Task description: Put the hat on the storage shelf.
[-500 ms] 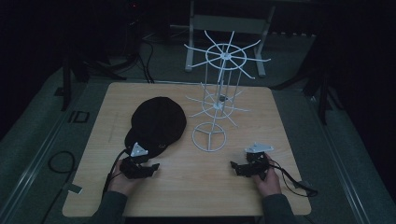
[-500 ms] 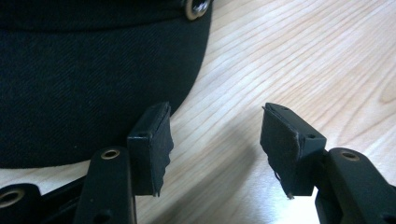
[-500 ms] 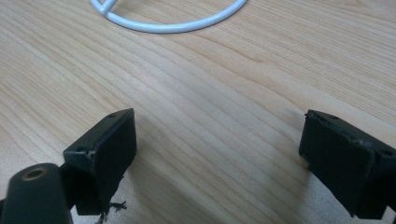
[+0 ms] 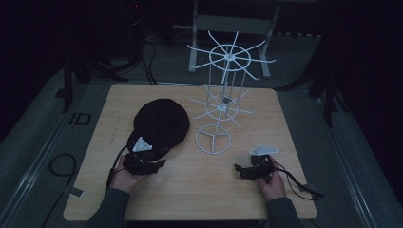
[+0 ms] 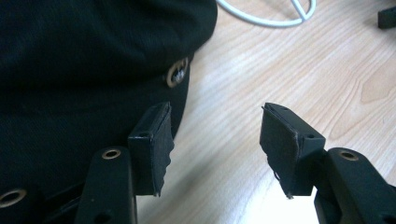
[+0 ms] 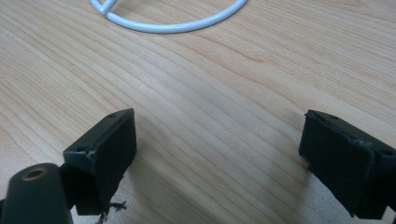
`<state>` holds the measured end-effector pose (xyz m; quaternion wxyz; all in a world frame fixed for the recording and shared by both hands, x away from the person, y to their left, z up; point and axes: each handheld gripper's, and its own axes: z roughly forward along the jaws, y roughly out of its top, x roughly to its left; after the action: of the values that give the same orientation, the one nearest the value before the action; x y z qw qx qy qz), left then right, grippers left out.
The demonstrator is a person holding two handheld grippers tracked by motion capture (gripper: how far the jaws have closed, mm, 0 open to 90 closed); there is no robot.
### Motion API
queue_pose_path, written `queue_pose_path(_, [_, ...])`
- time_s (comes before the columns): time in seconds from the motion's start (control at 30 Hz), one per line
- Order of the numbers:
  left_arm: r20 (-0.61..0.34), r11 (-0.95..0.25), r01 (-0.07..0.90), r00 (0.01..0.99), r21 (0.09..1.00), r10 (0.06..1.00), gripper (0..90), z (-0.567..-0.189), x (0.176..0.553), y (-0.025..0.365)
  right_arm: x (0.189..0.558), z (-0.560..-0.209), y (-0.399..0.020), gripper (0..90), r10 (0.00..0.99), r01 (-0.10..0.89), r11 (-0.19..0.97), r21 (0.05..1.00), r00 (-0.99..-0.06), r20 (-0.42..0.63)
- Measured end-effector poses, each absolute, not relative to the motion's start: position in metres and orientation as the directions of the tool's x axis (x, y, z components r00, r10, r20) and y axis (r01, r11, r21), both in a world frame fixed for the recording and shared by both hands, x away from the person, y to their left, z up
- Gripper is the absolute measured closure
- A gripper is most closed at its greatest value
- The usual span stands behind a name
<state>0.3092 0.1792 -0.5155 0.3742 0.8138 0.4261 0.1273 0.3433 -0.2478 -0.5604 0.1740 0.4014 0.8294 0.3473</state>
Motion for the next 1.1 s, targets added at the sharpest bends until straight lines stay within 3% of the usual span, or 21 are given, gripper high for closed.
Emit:
queue_pose_path(0.53, [-0.096, -0.291, 0.574, 0.550, 0.766, 0.830, 35.4, -0.467, 0.352, 0.179, 0.343, -0.560, -0.247, 10.8, 0.790, 0.550, 0.431, 0.716, -0.613, -0.005])
queue_pose_path(0.8, [-0.100, -0.235, 0.604, 0.468, 0.762, 0.878, 17.9, -0.464, 0.382, 0.177, 0.343, -0.560, -0.248, 10.8, 0.788, 0.547, 0.434, 0.715, -0.615, -0.008])
queue_pose_path(1.1, [-0.142, -0.216, 0.678, 0.432, 0.702, 0.891, 15.9, -0.478, 0.417, 0.168, 0.343, -0.560, -0.248, 10.8, 0.789, 0.549, 0.433, 0.715, -0.614, -0.006])
